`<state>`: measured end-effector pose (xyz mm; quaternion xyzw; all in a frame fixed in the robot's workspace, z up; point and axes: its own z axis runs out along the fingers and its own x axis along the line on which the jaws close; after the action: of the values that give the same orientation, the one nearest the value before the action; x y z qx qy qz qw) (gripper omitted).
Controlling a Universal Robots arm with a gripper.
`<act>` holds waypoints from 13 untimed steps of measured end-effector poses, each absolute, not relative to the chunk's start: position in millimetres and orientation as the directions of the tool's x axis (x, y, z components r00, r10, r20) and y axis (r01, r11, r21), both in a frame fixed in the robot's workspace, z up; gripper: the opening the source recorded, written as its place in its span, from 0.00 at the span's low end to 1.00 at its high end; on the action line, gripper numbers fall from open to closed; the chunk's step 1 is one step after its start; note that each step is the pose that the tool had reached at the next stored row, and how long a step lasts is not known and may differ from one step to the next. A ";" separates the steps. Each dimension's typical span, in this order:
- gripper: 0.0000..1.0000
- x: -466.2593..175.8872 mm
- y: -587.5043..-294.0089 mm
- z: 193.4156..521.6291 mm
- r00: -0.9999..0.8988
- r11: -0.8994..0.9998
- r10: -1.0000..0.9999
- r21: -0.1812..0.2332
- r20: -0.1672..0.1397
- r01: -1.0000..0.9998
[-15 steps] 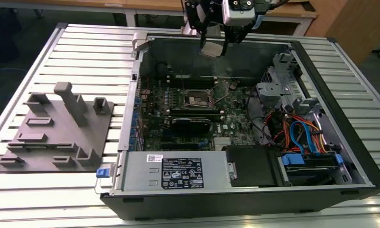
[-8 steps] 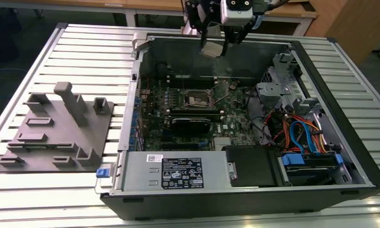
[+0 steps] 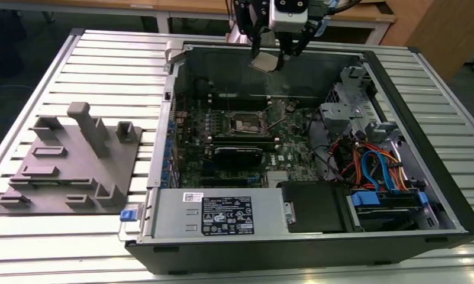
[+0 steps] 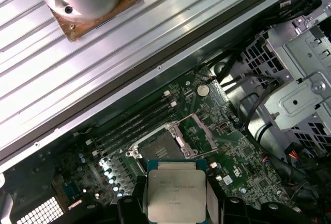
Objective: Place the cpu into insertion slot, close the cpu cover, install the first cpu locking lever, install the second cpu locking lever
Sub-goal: 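Place the cpu into insertion slot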
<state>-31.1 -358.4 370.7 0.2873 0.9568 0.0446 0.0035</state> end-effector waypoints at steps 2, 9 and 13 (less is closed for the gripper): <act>0.54 -31.2 -358.4 370.6 -0.835 0.831 0.550 0.087 0.019 0.550; 0.54 -31.2 -358.4 370.6 -0.834 0.831 0.551 0.087 0.019 0.550; 0.54 -31.1 -358.4 370.7 -0.833 0.829 0.552 0.087 0.019 0.552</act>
<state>-31.1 -358.4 370.7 0.2886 0.9564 0.0446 0.0036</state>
